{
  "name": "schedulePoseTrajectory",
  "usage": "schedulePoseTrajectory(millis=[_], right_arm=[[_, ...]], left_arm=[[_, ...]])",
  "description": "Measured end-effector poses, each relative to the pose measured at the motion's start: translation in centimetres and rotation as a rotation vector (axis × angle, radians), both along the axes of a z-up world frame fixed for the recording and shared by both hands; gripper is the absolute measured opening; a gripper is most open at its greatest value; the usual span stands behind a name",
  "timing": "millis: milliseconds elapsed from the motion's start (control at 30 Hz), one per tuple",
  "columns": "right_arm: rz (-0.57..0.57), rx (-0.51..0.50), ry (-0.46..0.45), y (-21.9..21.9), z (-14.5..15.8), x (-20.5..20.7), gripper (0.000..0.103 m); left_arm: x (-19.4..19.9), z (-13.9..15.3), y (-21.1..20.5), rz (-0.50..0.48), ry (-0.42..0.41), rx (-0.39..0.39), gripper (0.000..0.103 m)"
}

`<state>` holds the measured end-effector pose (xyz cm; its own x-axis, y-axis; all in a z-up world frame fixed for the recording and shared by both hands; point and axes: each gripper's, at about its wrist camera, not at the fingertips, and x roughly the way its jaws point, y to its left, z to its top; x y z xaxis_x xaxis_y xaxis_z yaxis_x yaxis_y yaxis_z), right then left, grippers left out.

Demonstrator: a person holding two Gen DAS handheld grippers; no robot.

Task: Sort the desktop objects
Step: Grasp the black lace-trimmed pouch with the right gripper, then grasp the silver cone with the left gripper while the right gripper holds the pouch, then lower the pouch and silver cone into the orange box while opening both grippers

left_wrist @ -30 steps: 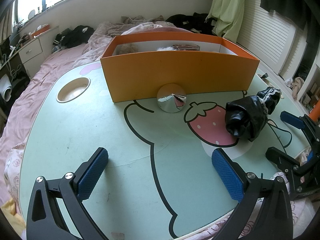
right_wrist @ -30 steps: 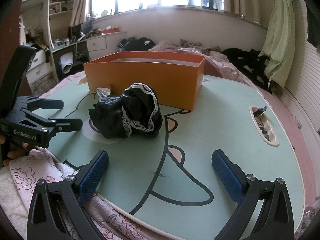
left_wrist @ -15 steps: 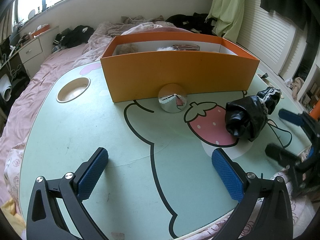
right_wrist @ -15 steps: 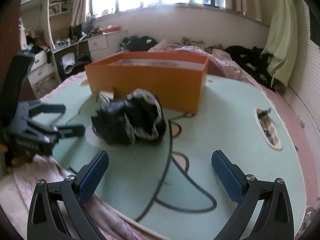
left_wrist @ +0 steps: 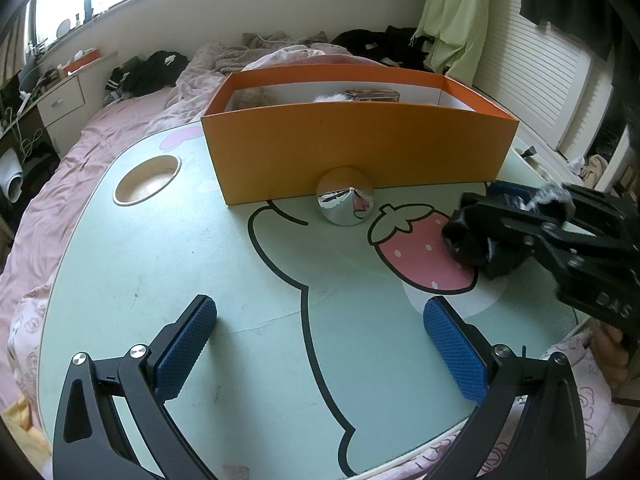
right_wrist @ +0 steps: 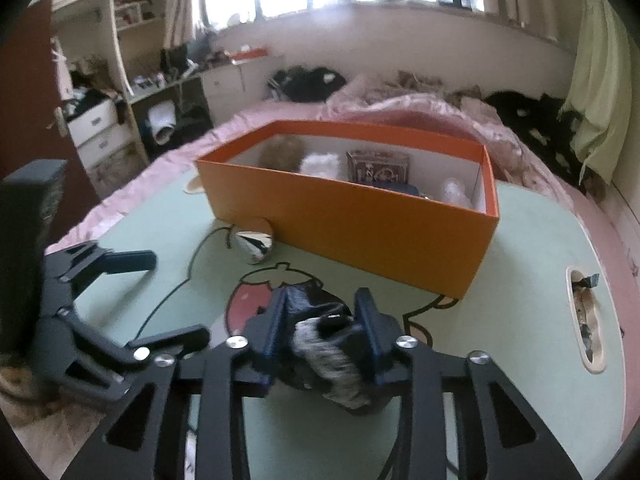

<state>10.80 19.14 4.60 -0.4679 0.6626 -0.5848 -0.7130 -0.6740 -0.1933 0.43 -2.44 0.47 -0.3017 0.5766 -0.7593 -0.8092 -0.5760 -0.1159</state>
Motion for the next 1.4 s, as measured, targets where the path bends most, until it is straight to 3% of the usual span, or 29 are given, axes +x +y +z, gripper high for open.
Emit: schedulePoseTrajectory(millis=[333, 533, 600, 700, 733, 767, 867, 967, 1100, 1267, 1367, 1400], right_arm=[[-0.074, 0.048, 0.196, -1.6, 0.7, 4.8, 0.028], [-0.068, 0.052, 0.177, -1.5, 0.6, 4.2, 0.028], [-0.067, 0.056, 0.178, -1.4, 0.7, 4.4, 0.028], [-0.069, 0.056, 0.184, -1.4, 0.7, 4.6, 0.028], [-0.068, 0.054, 0.185, -1.3, 0.7, 4.7, 0.028], [-0.069, 0.052, 0.187, -1.3, 0.7, 4.7, 0.028], [-0.067, 0.054, 0.19, -1.3, 0.7, 4.8, 0.028], [-0.061, 0.068, 0.186, -1.3, 1.2, 4.6, 0.028], [-0.033, 0.099, 0.217, -1.0, 4.1, 3.6, 0.028], [-0.063, 0.138, 0.23, 2.3, 8.4, 0.8, 0.029], [-0.09, 0.094, 0.255, 5.7, 9.4, -0.4, 0.032], [-0.101, 0.079, 0.256, 7.0, 9.3, -0.8, 0.039]], left_arm=[[-0.1, 0.8, 0.6, -0.01, 0.012, -0.002, 0.103], [-1.1, 2.8, 3.4, -0.006, 0.05, 0.036, 0.097], [-1.6, 2.8, 4.6, -0.01, 0.061, 0.014, 0.088], [-2.5, 1.9, 6.4, -0.023, 0.015, -0.039, 0.062], [-2.8, 1.4, 6.7, -0.025, -0.012, -0.056, 0.043], [-3.1, 1.4, 6.5, -0.022, -0.03, -0.036, 0.038], [-3.2, 1.8, 5.4, -0.03, -0.042, 0.02, 0.038], [-2.4, 2.9, 4.0, -0.035, 0.005, 0.054, 0.038], [-2.7, 5.9, 2.9, -0.041, 0.025, 0.131, 0.038], [-5.5, 9.5, 4.0, -0.004, 0.08, 0.201, 0.038], [-7.6, 9.4, 6.0, 0.04, 0.063, 0.203, 0.039], [-8.4, 8.9, 6.6, 0.051, 0.048, 0.196, 0.039]])
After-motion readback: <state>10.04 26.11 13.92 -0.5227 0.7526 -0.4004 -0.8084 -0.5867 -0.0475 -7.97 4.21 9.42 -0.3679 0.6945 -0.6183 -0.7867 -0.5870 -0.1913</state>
